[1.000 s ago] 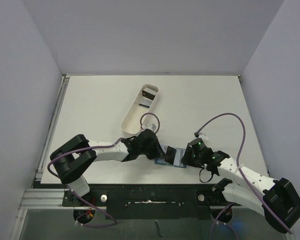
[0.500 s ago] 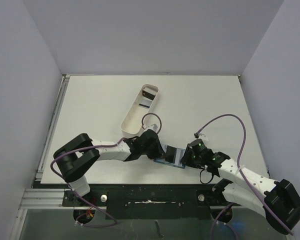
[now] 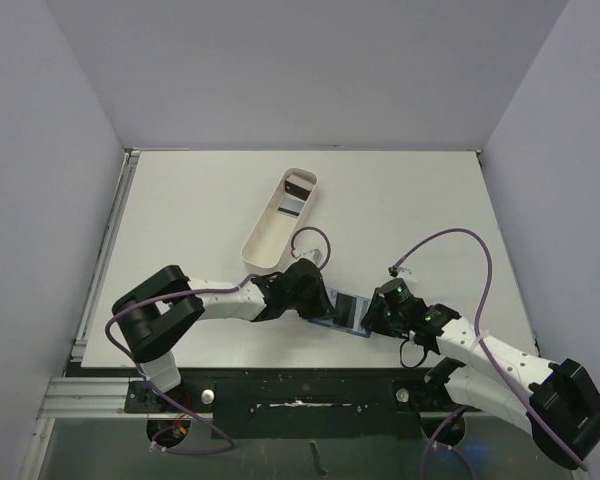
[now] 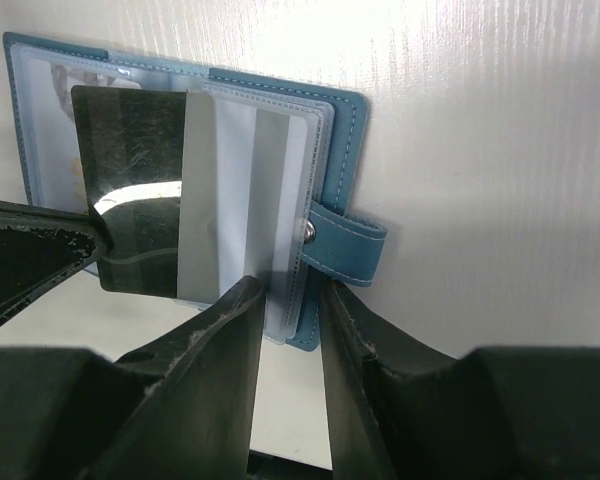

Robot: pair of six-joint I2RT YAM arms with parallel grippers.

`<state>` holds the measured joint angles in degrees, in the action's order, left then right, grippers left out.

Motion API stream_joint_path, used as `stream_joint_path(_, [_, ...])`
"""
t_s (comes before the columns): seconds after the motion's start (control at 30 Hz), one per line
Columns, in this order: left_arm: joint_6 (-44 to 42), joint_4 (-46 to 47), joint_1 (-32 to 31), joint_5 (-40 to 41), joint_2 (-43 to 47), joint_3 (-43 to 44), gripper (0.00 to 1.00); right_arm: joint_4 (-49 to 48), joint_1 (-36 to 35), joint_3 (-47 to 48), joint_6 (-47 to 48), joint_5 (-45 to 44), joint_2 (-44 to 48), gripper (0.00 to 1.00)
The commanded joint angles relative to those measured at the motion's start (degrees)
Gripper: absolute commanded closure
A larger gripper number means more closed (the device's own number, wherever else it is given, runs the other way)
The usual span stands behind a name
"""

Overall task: Put the credit cards into the card holder
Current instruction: Insert the credit card into the card holder.

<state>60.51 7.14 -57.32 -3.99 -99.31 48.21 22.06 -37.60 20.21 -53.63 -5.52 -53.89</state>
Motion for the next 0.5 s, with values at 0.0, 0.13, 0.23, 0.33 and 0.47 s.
stream_joint_path(0.0, [-2.4,-1.1,-0.6,-2.1,-0.6,2.5,1.00,0.4,-0.5,2.4,-0.3,-2.4,0.6,0.69])
stream_joint_path(0.13, [-2.9,-1.3,-0.6,-2.2,-0.9,3.0,1.00,1.6,-0.5,3.4,-0.5,-3.4,1.2,0.66])
stream_joint_path(0.23, [-3.1,-1.2,-0.6,-2.2,-1.3,3.4,1.00,2.4,-0.5,4.0,-0.6,-4.3,1.5,0.64])
stream_joint_path(0.33, [-3.2,-1.4,-0.6,-2.2,-1.5,4.0,1.00,3.3,-0.4,4.5,-0.9,-6.4,1.8,0.64])
stream_joint_path(0.47, [-3.1,-1.7,-0.7,-2.0,-1.9,4.5,0.99,2.2,-0.3,4.4,-1.0,-6.3,1.7,0.64])
